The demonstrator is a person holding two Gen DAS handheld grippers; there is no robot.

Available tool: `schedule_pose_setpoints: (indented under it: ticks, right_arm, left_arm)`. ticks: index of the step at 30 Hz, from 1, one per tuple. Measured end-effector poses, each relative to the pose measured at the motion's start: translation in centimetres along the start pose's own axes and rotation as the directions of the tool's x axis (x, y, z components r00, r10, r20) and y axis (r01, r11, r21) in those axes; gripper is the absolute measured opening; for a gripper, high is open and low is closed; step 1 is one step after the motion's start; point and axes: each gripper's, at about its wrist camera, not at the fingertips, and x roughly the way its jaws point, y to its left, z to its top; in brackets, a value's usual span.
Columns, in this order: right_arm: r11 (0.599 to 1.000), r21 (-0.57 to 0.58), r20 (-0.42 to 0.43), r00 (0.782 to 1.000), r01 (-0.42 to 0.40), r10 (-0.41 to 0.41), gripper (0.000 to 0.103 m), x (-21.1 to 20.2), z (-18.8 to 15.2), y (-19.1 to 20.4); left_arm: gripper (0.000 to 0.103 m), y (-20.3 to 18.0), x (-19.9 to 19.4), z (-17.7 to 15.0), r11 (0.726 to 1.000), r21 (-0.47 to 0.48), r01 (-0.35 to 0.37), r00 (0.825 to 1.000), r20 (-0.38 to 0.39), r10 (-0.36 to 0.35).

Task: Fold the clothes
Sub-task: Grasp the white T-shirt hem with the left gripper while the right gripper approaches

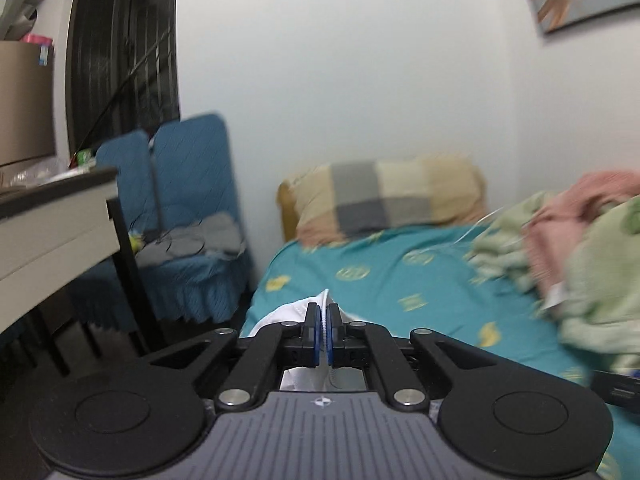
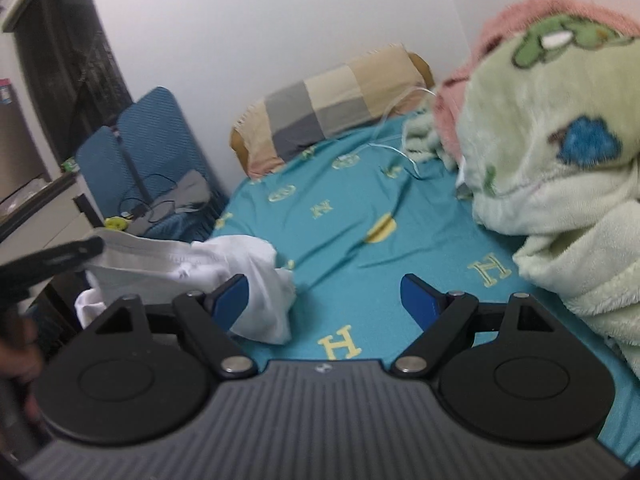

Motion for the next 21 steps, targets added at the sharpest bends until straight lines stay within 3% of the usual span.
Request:
schedule_pose_setpoints:
  ticks: [4, 8, 16, 20, 21]
  right_arm:
    - [0.998, 0.011, -0.055, 0.997, -0.058, 0.059, 0.085, -1.0, -0.2, 0.4]
    - [0.988, 0.101, -0.173, 0.976, -0.119, 0.135, 0.085, -1.3, -1.6, 1.0]
    - [0.99, -0.014, -0.279, 0.951, -0.143, 0.134, 0.084, 0.7, -6.2, 6.0]
    - [0.991, 0.016, -0.312, 0.941, -0.134, 0.132, 0.084, 4.5, -7.4, 6.4]
    - [0.989, 0.056, -0.342, 0.928, -0.137, 0.148, 0.08, 5.6, -7.8, 6.1]
  left_arm:
    - [0.003, 0.1, -6.5, -2.2, 0.997, -0.029, 0.068, 0.998, -0.015, -0.069]
    - [0.003, 1.9, -9.6, -5.7, 0.996, -0.064, 0.066, 0.997, -0.047, -0.069]
    - [0.004, 8.9, -10.1, -7.2, 0.949, -0.307, 0.072, 0.994, -0.056, -0.094]
    - [0.004, 10.9, -9.8, -8.3, 0.925, -0.373, 0.067, 0.993, -0.068, -0.099]
    - [0.004, 11.2, -9.7, -8.5, 0.925, -0.376, 0.062, 0.993, -0.072, -0.095]
